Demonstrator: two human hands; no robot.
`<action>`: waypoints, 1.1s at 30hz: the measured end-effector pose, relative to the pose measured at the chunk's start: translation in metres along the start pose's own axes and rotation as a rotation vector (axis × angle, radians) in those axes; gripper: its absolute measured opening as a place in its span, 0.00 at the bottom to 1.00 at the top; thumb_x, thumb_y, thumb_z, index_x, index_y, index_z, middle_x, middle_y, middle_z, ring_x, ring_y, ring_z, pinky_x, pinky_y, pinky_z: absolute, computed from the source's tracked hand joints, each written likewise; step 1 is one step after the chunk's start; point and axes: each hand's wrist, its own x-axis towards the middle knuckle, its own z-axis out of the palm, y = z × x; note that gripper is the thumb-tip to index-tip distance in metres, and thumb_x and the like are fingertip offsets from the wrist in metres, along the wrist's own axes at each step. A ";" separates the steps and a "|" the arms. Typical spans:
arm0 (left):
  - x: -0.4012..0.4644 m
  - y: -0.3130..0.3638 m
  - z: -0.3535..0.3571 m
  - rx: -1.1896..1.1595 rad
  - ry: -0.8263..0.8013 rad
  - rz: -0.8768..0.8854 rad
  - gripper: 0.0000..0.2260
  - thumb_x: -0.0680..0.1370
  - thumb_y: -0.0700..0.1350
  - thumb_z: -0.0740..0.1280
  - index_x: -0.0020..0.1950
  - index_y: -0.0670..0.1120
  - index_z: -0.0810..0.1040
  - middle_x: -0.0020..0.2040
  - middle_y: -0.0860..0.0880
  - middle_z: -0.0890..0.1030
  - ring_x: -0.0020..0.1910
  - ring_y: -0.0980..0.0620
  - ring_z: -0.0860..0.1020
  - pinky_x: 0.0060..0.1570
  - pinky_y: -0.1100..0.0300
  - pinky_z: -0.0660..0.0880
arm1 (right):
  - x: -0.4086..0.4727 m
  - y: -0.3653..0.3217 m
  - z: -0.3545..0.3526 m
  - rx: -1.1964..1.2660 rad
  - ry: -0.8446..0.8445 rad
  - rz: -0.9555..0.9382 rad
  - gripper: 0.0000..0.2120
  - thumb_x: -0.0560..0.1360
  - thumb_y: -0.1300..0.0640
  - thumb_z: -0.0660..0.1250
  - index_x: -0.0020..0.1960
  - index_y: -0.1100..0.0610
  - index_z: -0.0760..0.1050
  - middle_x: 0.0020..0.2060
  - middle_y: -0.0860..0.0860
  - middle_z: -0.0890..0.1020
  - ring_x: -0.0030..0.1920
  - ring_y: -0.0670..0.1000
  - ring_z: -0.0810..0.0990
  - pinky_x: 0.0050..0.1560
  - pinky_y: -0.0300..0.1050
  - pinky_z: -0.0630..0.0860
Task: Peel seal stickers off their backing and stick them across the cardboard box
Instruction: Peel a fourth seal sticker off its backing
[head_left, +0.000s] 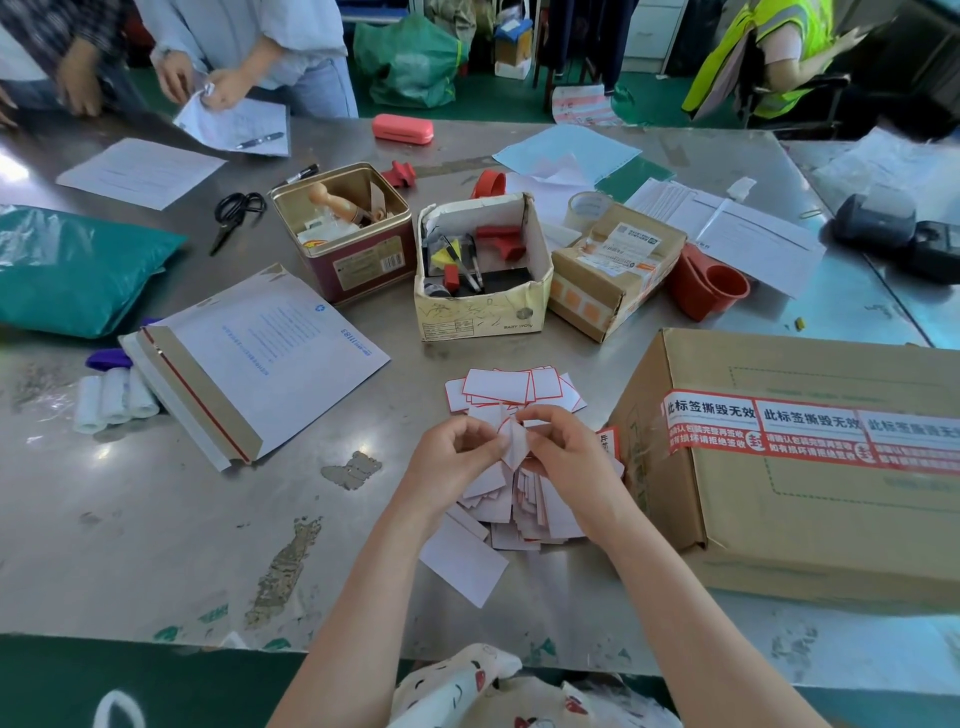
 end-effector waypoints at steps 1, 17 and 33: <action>0.000 0.001 0.000 -0.004 0.005 0.001 0.04 0.74 0.41 0.71 0.45 0.43 0.77 0.37 0.50 0.80 0.32 0.61 0.77 0.34 0.66 0.75 | 0.000 0.000 0.000 0.009 -0.005 0.004 0.16 0.78 0.66 0.56 0.49 0.48 0.75 0.50 0.63 0.79 0.52 0.60 0.80 0.53 0.49 0.80; 0.011 -0.001 0.001 -0.039 0.131 0.002 0.08 0.75 0.36 0.66 0.49 0.48 0.78 0.49 0.41 0.80 0.44 0.48 0.79 0.45 0.57 0.79 | 0.002 -0.006 -0.003 -0.091 0.018 -0.034 0.20 0.76 0.71 0.53 0.45 0.47 0.73 0.42 0.53 0.76 0.41 0.53 0.76 0.47 0.53 0.77; 0.015 -0.001 -0.007 0.019 0.173 0.053 0.07 0.77 0.35 0.63 0.50 0.44 0.79 0.45 0.46 0.79 0.43 0.50 0.79 0.35 0.67 0.79 | 0.001 -0.010 -0.001 -0.411 -0.108 -0.120 0.18 0.78 0.66 0.56 0.64 0.50 0.71 0.41 0.44 0.76 0.41 0.43 0.73 0.41 0.31 0.70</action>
